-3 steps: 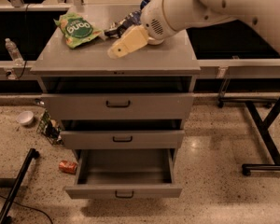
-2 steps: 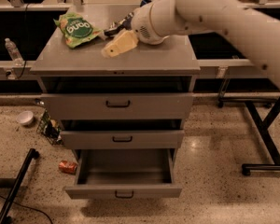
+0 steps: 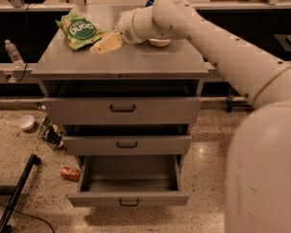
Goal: Place green rice chip bag into bottom drawer
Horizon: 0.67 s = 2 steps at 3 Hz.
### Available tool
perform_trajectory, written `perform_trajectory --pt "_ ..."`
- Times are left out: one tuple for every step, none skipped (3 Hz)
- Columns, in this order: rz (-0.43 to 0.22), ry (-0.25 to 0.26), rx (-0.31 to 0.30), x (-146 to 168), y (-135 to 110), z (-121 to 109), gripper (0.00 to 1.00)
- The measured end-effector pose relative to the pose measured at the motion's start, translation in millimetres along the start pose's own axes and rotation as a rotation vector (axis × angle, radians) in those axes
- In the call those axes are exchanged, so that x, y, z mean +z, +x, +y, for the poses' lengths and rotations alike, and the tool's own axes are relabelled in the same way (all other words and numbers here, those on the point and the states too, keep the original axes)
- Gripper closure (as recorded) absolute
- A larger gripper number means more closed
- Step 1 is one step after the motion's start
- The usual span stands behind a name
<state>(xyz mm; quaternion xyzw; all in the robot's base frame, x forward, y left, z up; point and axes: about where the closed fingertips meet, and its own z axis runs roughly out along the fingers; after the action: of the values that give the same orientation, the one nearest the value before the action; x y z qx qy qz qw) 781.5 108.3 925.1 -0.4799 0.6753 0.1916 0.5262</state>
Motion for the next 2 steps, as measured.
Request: perform_trajectory --pt "-0.009 -0.018 0.027 47.7 -6.3 -13.5 0.0" --pt "-0.024 -0.026 0.038 80.8 -21.7 -21.3 0.0"
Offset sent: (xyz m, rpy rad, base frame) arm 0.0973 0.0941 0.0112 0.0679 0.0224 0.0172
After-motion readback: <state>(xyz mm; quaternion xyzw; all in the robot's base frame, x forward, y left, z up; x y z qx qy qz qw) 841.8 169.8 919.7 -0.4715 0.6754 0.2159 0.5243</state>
